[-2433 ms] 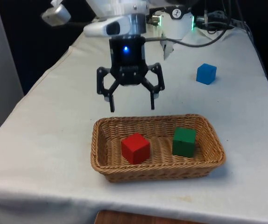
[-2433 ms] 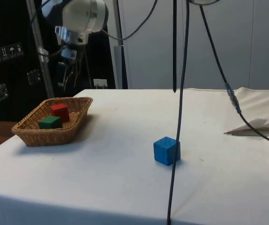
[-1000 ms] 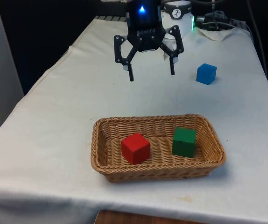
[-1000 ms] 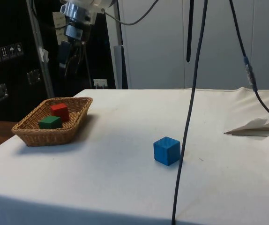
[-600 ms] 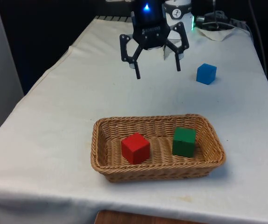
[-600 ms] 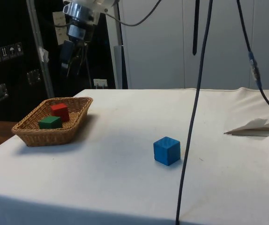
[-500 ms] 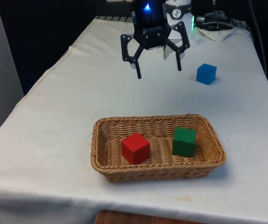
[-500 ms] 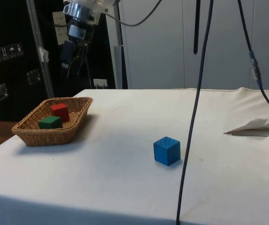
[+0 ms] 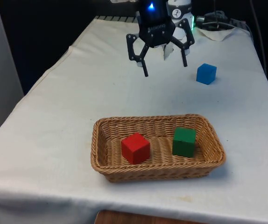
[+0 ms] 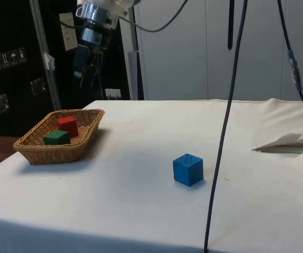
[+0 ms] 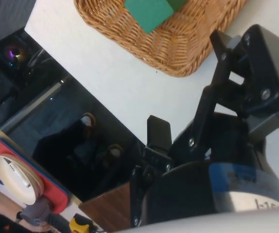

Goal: Pick up exactly two blocks and place them into the basket.

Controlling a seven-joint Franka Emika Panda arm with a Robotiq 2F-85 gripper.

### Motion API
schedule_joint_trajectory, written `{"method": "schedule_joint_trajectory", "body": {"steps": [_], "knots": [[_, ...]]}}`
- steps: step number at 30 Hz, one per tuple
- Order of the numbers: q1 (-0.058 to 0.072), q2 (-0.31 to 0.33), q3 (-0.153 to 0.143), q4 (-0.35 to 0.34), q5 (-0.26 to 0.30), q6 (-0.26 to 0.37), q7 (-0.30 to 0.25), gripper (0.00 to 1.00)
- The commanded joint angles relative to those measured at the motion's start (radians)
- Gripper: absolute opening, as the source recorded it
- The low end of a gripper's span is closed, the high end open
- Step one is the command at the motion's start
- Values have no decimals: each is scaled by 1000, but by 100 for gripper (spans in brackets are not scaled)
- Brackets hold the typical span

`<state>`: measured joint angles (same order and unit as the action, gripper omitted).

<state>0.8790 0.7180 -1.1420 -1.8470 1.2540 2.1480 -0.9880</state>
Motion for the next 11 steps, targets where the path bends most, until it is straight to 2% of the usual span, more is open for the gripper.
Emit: {"method": "schedule_joint_trajectory", "body": {"steps": [1,2,3,10,11], "knots": [[28,-27,-12,-44,9,22,-23,100],[1,-4,0,-4,0,0,-4,100],[28,-30,-10,-49,11,24,-28,100],[14,-44,8,-62,28,20,-56,100],[4,-37,12,-54,20,7,-53,100]]}}
